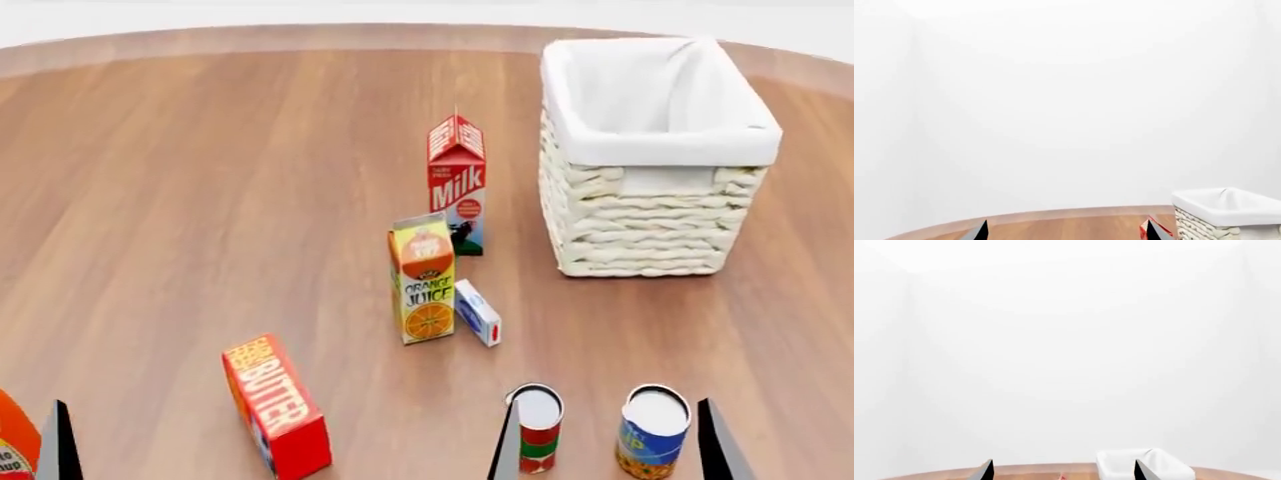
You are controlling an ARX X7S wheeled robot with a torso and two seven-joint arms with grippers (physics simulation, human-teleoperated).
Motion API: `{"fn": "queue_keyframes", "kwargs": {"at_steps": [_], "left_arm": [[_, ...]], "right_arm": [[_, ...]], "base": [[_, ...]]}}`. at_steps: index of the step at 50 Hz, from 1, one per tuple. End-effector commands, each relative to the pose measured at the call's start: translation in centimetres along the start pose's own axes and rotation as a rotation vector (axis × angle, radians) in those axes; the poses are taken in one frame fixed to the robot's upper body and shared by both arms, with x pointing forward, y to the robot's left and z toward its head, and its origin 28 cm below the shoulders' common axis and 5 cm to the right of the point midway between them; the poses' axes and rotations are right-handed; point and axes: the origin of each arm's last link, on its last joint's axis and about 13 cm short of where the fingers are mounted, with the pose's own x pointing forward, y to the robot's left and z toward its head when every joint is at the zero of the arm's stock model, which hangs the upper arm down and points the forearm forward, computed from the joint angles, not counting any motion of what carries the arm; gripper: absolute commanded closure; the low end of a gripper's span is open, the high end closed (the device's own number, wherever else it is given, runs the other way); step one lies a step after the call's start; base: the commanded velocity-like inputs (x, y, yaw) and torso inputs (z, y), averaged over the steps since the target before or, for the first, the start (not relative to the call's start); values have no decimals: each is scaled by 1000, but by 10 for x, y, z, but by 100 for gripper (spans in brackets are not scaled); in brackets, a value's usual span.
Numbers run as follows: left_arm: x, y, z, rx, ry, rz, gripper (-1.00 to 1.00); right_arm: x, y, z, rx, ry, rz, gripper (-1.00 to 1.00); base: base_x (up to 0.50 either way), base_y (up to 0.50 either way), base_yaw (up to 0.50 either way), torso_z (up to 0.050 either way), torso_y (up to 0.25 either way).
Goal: Pick up the tomato sauce, and put it in the basket.
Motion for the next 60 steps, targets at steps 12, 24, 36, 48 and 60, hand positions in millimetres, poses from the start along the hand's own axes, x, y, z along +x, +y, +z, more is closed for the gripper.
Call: {"fn": "queue_keyframes", "kwargs": {"at_steps": [12,24,36,48,60], "left_arm": [[0,-1,-1,3,6,-3,-100],[1,-2,-3,5,12,-10,-100],[0,-2,-3,6,16,-16,-100],[0,-2,-4,12,22,-8,-100],[2,-4,-8,20,35,-9,-100]], "right_arm": [[0,1,-3,2,9,10,-100],[-1,2,-4,-1,14,15,-100],[-1,3,-4,-4,20,21,-100],[-8,1,7,29,38,51,-100],[-56,-9,-11,12,218,76,-100]], "base": [[500,0,0,0,0],[500,0,0,0,1],[500,0,0,0,0],[167,0,0,0,1],[0,0,0,0,0]]}}
